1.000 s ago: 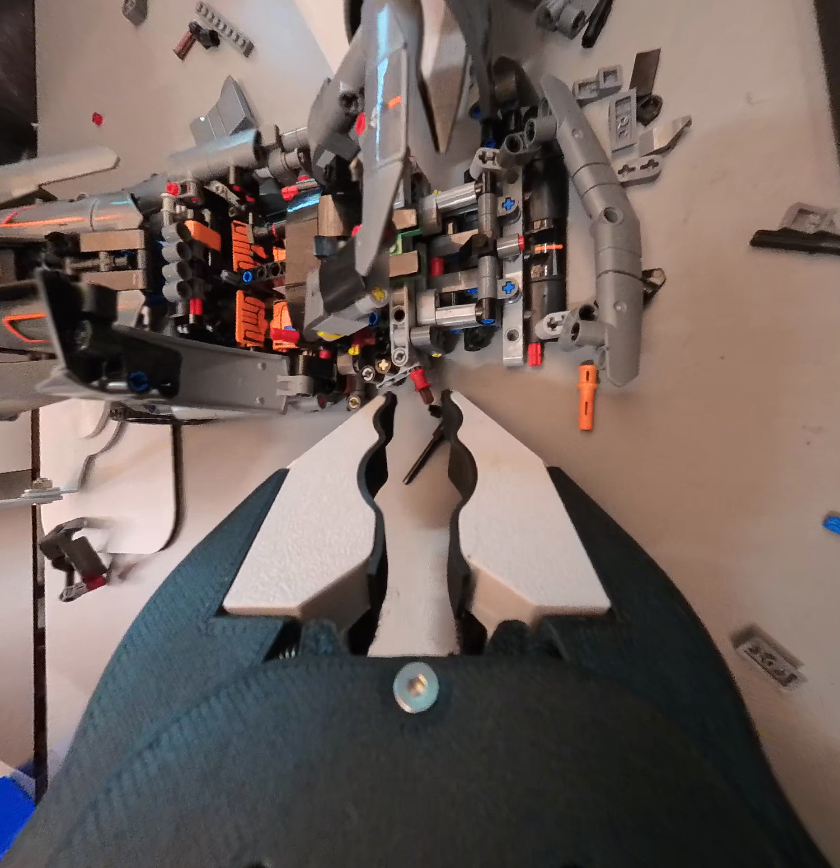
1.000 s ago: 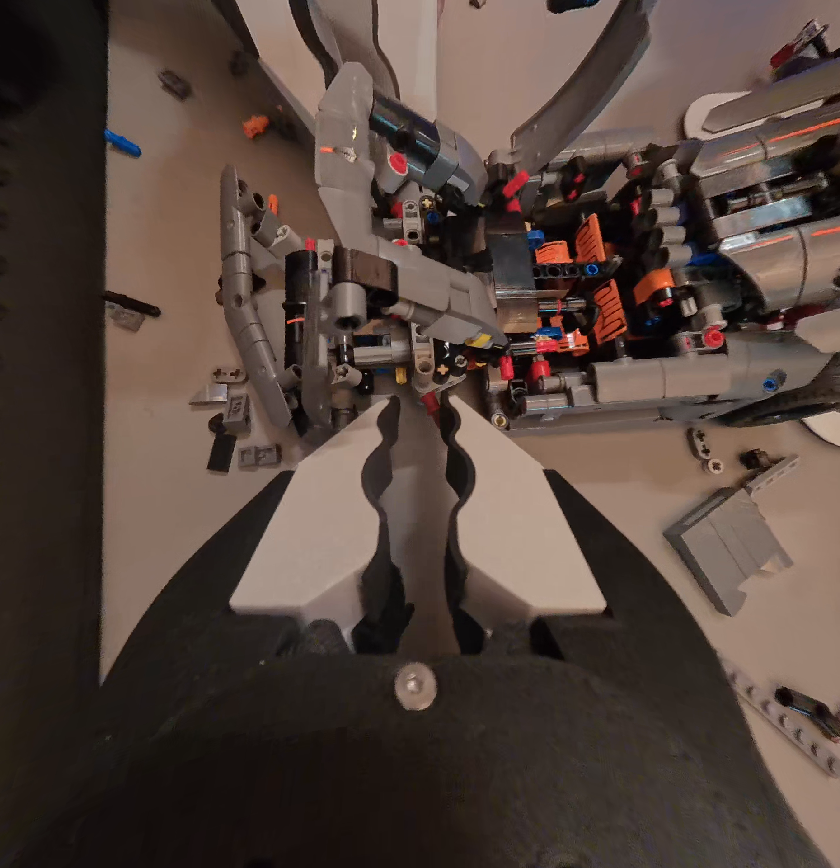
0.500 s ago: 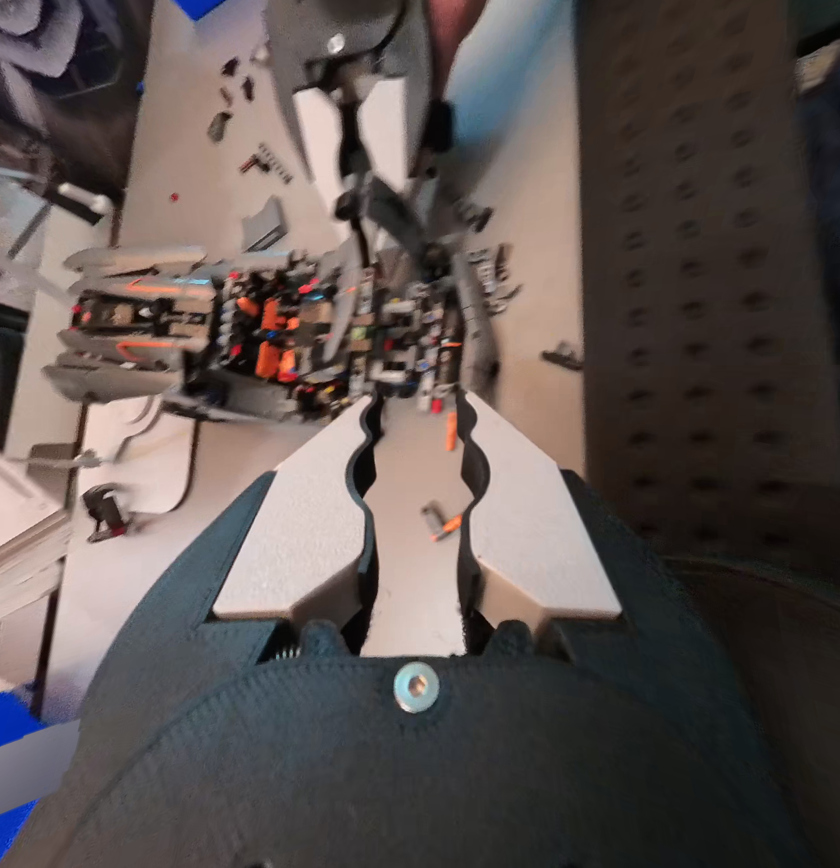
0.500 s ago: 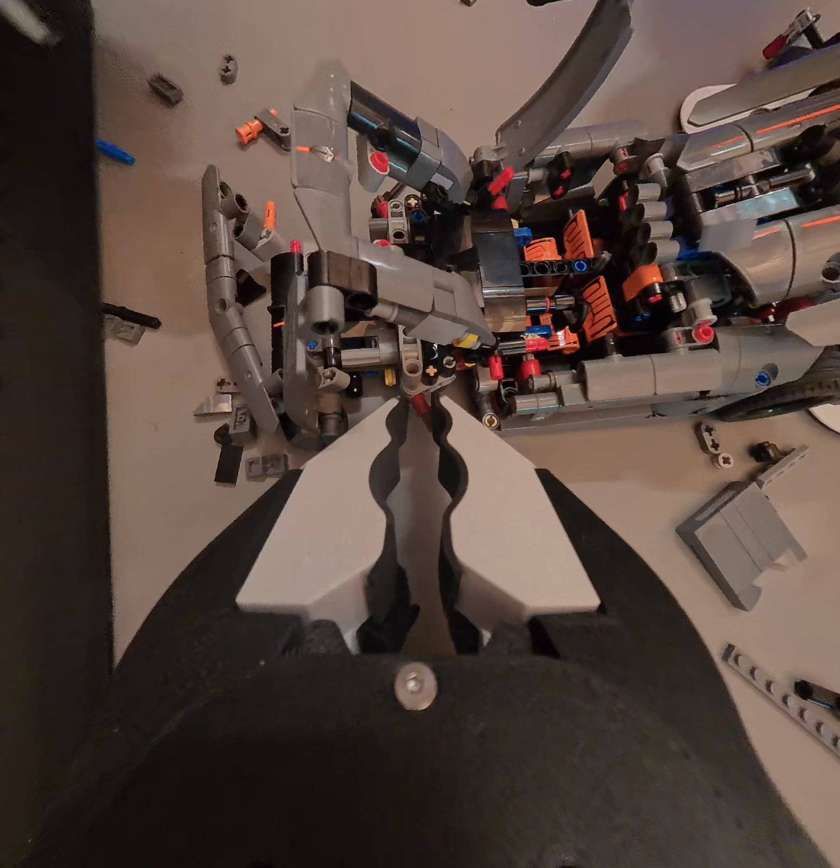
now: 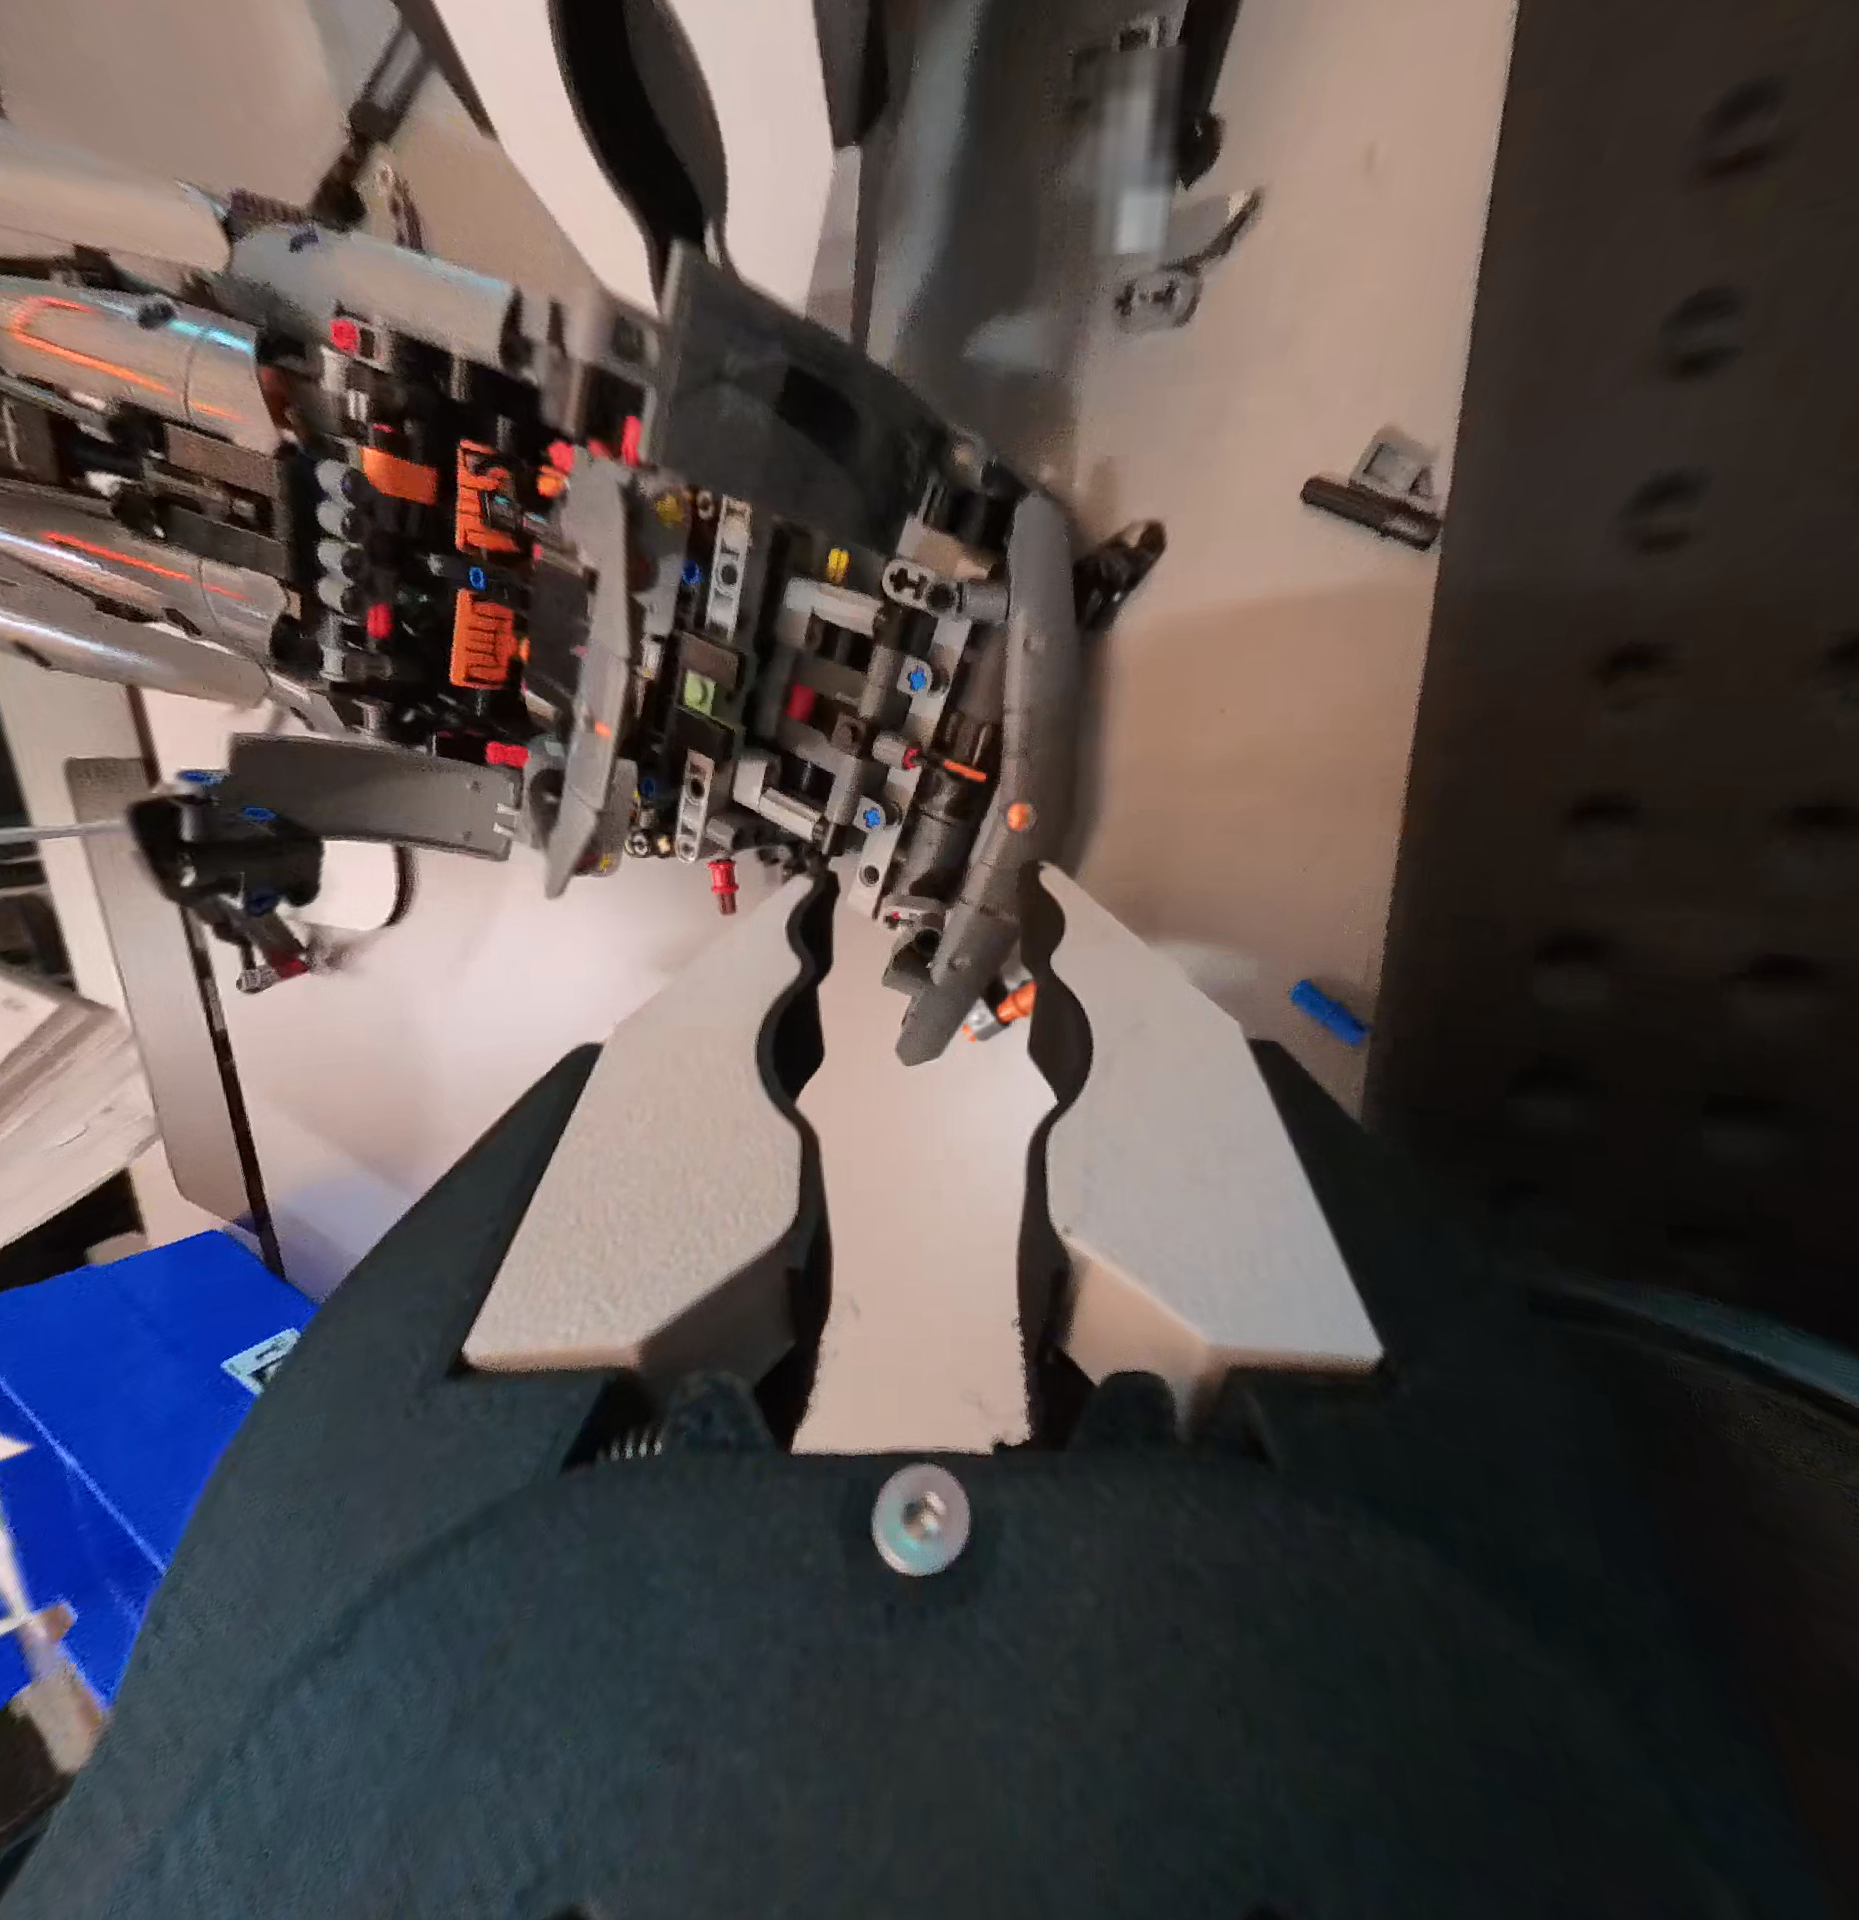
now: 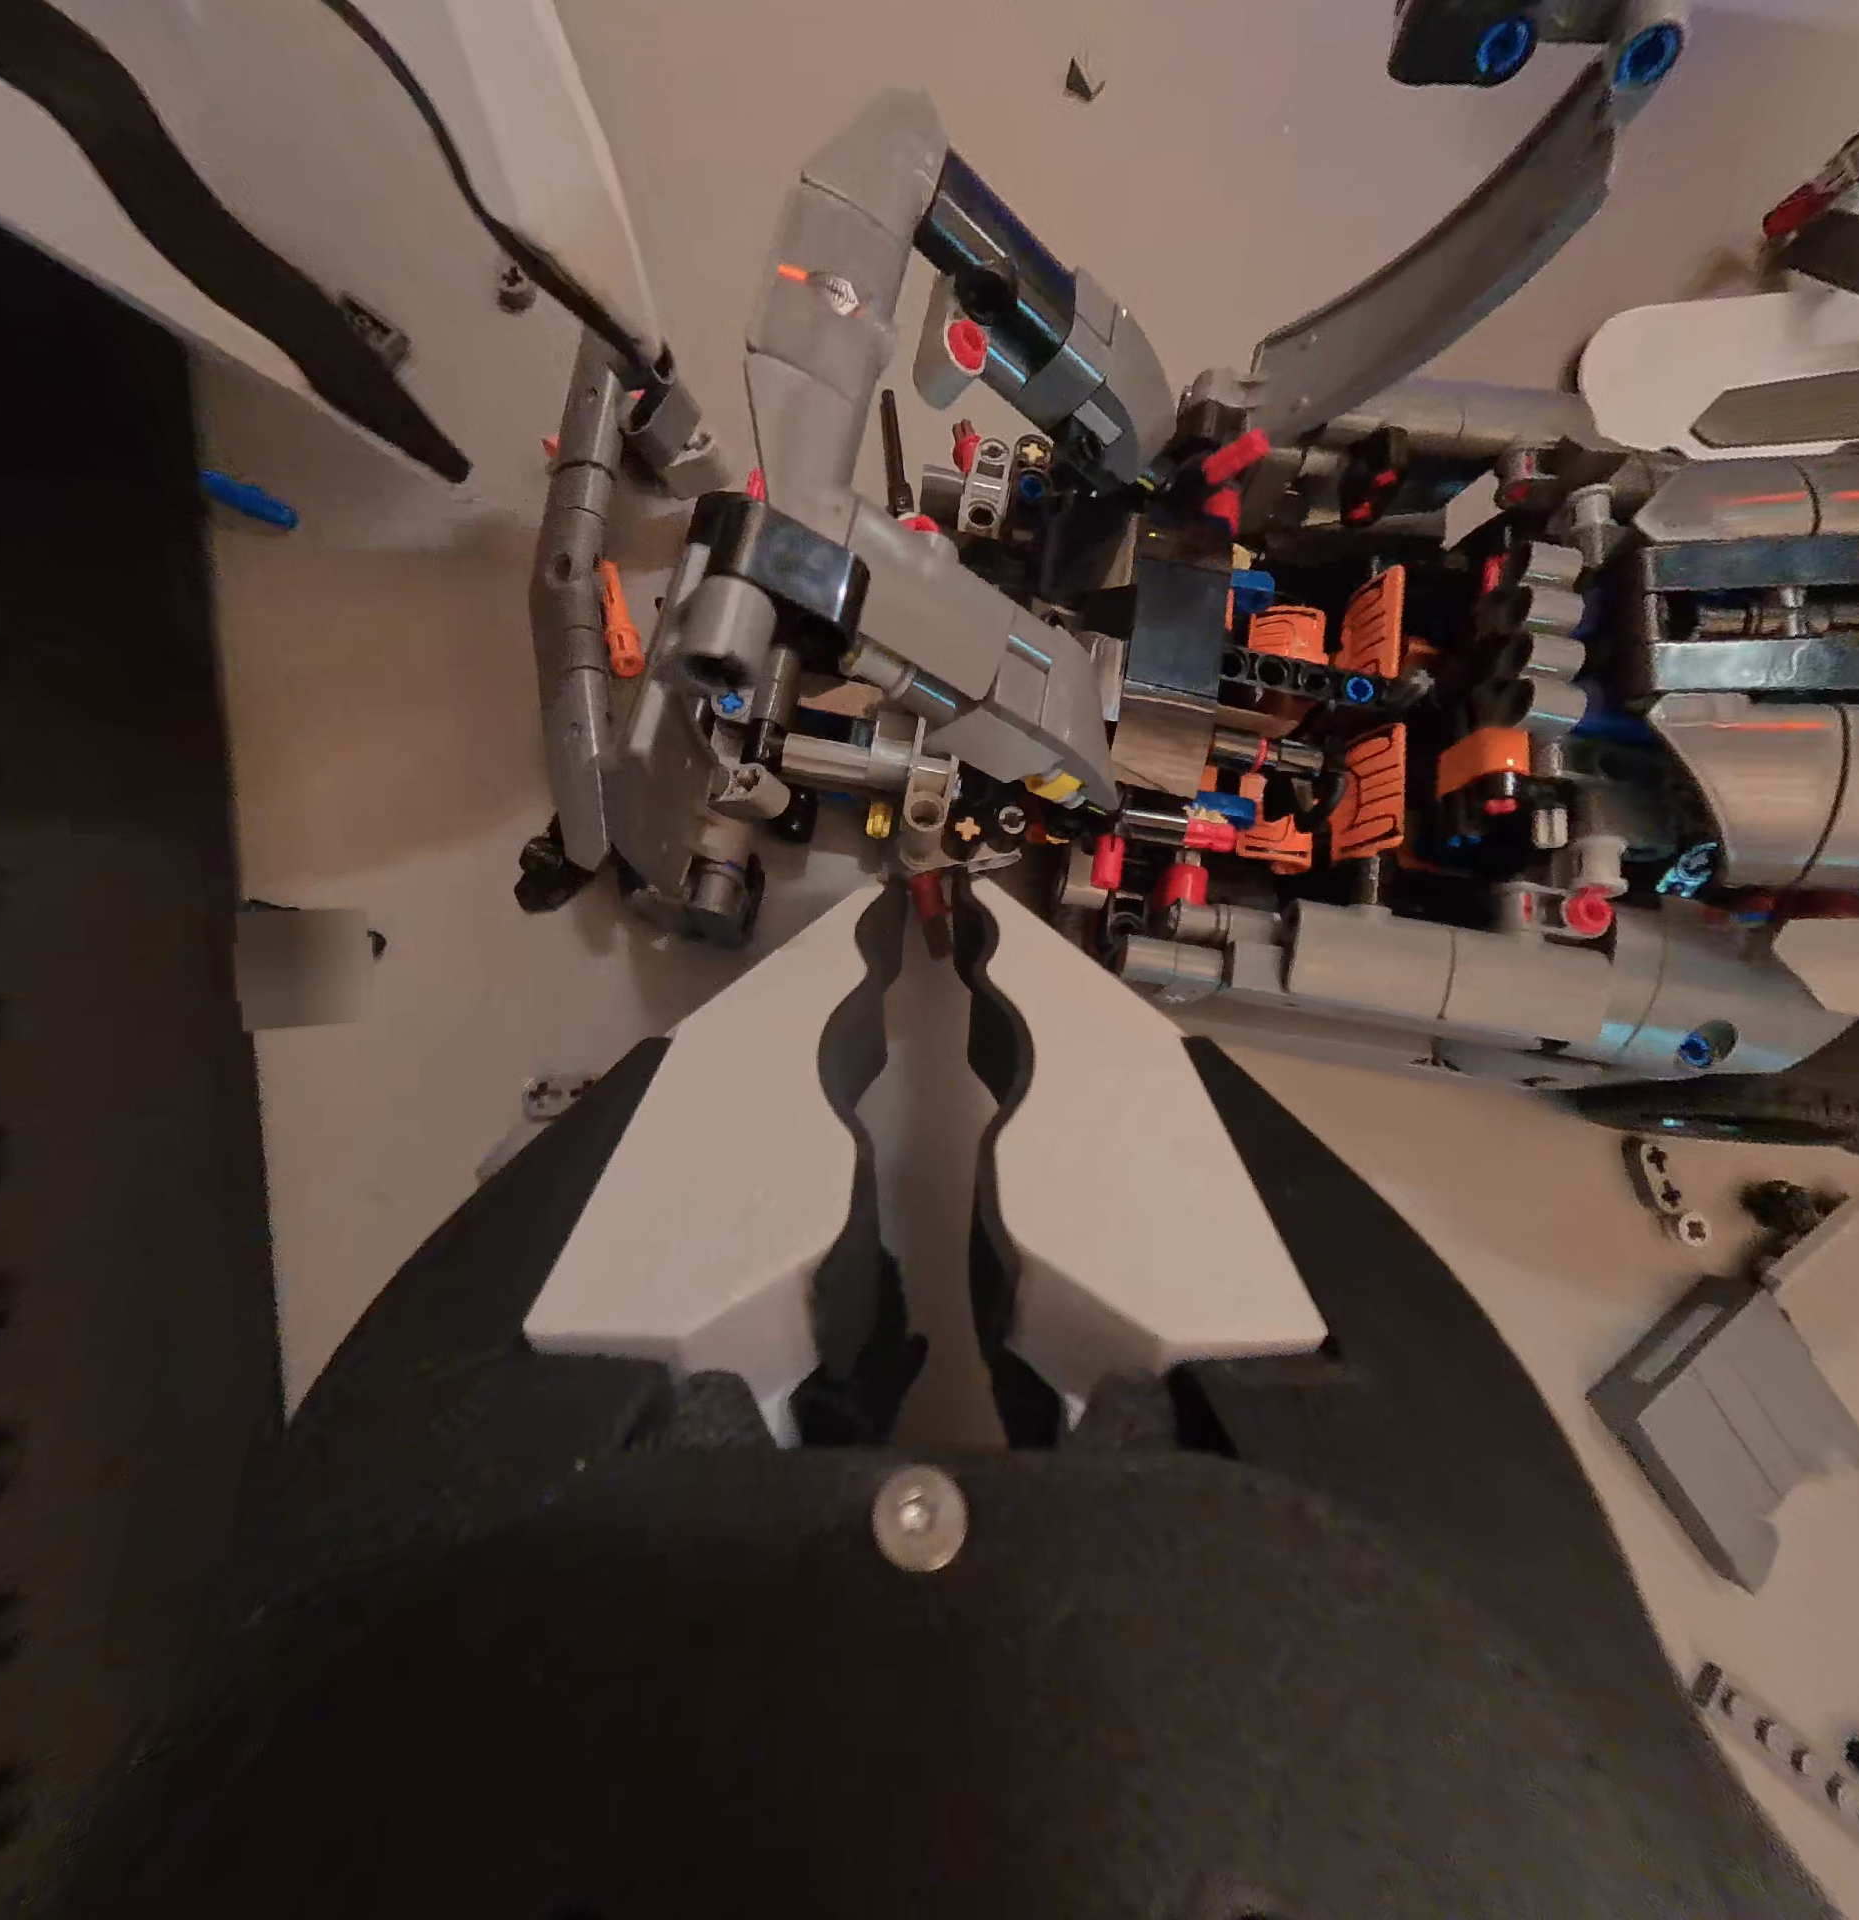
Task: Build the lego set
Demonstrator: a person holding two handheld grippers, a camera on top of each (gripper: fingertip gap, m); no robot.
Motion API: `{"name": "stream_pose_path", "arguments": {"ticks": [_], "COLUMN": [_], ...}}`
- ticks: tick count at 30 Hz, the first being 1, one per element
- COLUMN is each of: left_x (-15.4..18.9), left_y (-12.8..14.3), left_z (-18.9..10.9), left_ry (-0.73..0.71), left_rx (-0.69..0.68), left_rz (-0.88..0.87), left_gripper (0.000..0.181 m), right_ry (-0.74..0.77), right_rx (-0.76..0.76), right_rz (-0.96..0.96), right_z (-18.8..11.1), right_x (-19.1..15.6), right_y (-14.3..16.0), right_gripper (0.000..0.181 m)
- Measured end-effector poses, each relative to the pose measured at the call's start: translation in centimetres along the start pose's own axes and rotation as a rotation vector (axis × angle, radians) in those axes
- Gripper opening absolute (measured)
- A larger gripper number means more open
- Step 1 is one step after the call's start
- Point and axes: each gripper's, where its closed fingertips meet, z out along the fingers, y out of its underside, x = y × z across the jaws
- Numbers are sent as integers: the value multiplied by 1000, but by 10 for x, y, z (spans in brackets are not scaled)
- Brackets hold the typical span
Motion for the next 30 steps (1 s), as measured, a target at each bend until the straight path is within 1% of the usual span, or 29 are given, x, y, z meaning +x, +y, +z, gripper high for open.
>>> {"name": "stream_pose_path", "arguments": {"ticks": [2, 3, 5, 8, 9, 10, 11, 13, 14, 16, 18, 20, 23, 25, 26, 28, 30], "left_x": [3, 5, 4, -4, -13, -17, -17, -22, -21, -28, -28, -34, -35, -38, -36, -38, -38], "left_y": [-9, -13, -16, -23, -25, -25, -25, -33, -35, -36, -34, -32, -35, -37, -40, -41, -41], "left_z": [-4, -2, 6, 21, 24, 26, 28, 29, 30, 34, 41, 45, 45, 45, 46, 46, 46], "left_ry": [17, 18, 4, -51, -113, -149, -157, -215, -215, -284, -308, -362, -357, -379, -376, -391, -380], "left_rx": [33, 44, 31, 45, 42, 28, 21, 64, 74, 68, 47, 30, 56, 49, 54, 25, 28], "left_rz": [-17, -16, 8, 38, 46, 77, 110, 147, 177, 245, 321, 364, 356, 365, 375, 392, 365], "left_gripper": [33, 33, 33, 26, 17, 12, 13, 5, 6, 4, 8, 11, 10, 0, 2, 0, 0], "right_ry": [-15, -25, -45, -71, -79, -83, -84, -81, -86, -94, -100, -96, -99, -89, -87, -88, -96], "right_rx": [14, 14, 15, 37, 43, 48, 52, 59, 61, 63, 62, 63, 63, 64, 61, 62, 64], "right_rz": [9, 19, 28, 54, 64, 69, 68, 55, 48, 43, 41, 39, 43, 36, 39, 43, 48], "right_z": [1, 1, 2, 2, 2, 2, 3, 3, 4, 4, 5, 5, 5, 6, 6, 6, 6], "right_x": [0, -1, -3, -3, -2, -2, -2, -3, -4, -6, -7, -7, -6, -5, -5, -5, -5], "right_y": [0, 2, 4, 4, 5, 5, 4, 4, 3, 2, 2, 2, 2, 2, 2, 1, 1], "right_gripper": [9, 12, 10, 6, 4, 4, 4, 5, 6, 4, 4, 4, 4, 4, 4, 4, 4]}}
